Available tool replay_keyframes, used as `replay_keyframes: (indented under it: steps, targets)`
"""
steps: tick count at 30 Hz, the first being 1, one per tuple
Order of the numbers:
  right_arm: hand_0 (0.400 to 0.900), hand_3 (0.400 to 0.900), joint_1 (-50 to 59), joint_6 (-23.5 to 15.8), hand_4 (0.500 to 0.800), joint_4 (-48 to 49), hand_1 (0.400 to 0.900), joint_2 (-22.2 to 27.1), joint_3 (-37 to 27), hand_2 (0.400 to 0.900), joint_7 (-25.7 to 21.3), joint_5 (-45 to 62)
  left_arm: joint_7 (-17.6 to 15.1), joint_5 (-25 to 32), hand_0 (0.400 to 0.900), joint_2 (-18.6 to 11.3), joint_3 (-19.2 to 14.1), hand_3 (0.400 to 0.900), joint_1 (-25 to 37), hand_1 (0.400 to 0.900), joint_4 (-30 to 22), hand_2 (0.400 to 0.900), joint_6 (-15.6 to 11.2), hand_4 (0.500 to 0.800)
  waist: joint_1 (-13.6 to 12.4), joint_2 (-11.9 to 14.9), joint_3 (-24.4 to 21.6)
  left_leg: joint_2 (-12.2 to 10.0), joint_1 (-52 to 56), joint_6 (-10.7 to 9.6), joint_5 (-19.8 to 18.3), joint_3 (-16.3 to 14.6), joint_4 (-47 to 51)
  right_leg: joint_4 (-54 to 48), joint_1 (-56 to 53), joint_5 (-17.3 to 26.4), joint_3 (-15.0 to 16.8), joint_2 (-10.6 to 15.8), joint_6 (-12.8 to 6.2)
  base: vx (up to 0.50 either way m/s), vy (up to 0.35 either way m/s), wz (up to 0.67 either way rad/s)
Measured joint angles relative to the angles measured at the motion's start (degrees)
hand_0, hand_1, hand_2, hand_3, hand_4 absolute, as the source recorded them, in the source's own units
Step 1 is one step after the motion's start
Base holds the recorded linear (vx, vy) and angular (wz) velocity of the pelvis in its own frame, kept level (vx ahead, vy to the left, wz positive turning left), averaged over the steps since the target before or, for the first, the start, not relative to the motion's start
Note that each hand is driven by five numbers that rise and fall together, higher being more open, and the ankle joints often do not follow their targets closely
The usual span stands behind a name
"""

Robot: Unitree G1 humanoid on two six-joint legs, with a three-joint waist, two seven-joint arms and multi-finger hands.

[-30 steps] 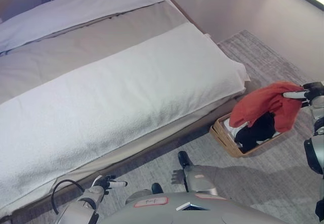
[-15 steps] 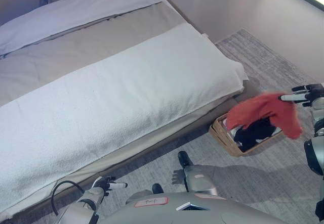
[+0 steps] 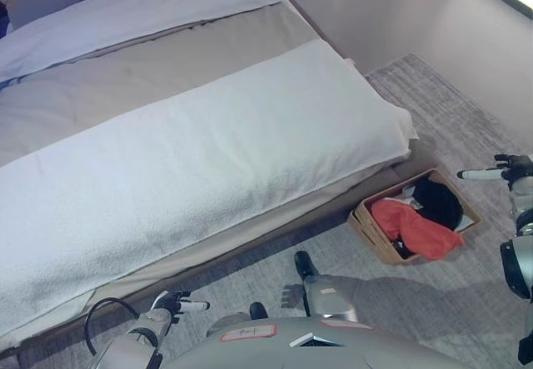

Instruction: Put the clothes on the bed into the basket.

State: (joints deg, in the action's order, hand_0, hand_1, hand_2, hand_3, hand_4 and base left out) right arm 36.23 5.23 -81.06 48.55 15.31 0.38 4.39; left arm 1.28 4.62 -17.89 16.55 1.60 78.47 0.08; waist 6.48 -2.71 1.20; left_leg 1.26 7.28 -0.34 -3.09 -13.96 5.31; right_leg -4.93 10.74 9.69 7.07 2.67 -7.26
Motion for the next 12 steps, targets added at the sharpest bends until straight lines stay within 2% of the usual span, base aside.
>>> replay_keyframes:
  steps: [4,8,12]
  targets:
    - [0.900,0.900,-9.83,-1.79,0.800,2.22,0.900,-2.88,-6.15,0.900,-1.13,2.67,-0.10,0.02,0.900,-0.28,-1.21,0.900,0.30,0.900,0.00,0.900,-0.01,0.800,-0.61,0.94,-0.61,-0.26,-0.30,-0.09,-0.08,1.35,-0.06,0.01,-0.58,0.10,-1.21,0.18,0.13,-0.02,-0.023,0.23]
    - [0.900,0.900,-16.24,-1.05,0.800,2.16,0.900,-8.98,-7.96,0.900,-0.71,5.80,-0.25,0.02,0.900,-0.29,-2.29,0.900,-0.02,0.900,0.39,0.900,0.14,0.800,-0.60,1.84,-1.22,-0.54,-0.19,-0.38,-0.32,2.60,-0.48,0.00,-1.05,0.97,-2.30,0.22,1.29,0.01,-0.025,0.27]
    - [0.900,0.900,-22.06,-1.21,0.800,2.39,0.900,-14.05,-9.46,0.900,-0.17,9.22,-0.28,0.02,0.900,-0.26,-2.70,0.900,0.09,0.900,0.52,0.900,0.44,0.800,-0.57,1.87,-1.25,-1.11,0.08,-0.58,-0.45,3.98,-0.54,-0.02,-2.00,1.20,-3.82,0.15,1.55,0.02,-0.017,0.18]
